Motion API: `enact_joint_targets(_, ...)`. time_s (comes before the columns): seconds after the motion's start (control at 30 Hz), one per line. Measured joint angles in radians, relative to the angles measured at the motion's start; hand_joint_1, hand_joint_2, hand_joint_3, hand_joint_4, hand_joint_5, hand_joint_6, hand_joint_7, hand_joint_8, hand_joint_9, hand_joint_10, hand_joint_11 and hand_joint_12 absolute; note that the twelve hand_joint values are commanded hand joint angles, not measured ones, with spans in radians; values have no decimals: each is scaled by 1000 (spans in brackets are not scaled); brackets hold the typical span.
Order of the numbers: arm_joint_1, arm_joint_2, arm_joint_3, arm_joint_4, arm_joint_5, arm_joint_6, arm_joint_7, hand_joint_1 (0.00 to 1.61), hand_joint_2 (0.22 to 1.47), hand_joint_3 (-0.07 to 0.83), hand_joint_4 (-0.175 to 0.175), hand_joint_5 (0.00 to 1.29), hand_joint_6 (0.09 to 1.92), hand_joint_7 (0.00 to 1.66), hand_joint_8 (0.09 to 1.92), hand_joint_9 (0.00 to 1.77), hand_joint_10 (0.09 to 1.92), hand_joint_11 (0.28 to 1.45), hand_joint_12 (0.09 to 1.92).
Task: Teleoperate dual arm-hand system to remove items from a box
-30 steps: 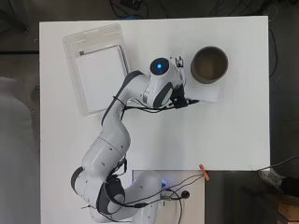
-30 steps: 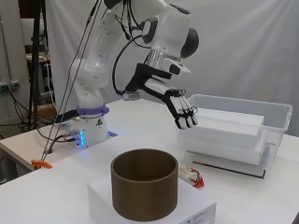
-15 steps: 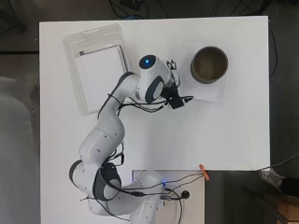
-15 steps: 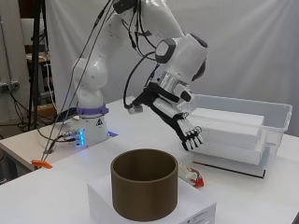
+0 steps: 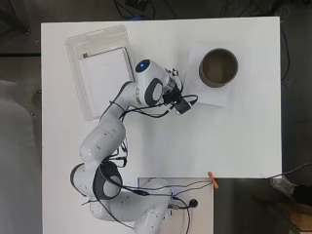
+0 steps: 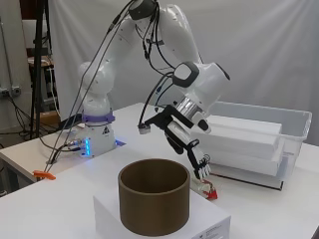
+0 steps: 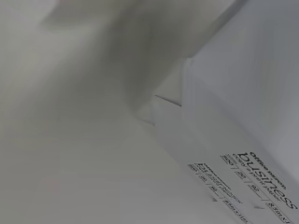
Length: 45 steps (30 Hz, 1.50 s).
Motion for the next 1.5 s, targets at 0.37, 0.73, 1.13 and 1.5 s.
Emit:
enact_joint_targets(0.37,-55,-49,65,87,-5,4,70,146,879,0,-21,119,87,249,87,342,87,410,87)
enact_joint_targets(0.73,-133,-95,149,117,36,-39,23,174,911,9,-49,88,87,227,87,307,87,401,87)
enact_joint_targets(1.13,-137,-58,70,176,95,-133,-11,1200,1213,20,175,873,1919,1061,1920,1245,1919,969,1856)
enact_joint_targets(1.5,-151,-116,170,137,43,-162,57,141,968,17,-71,61,87,236,87,326,87,410,87)
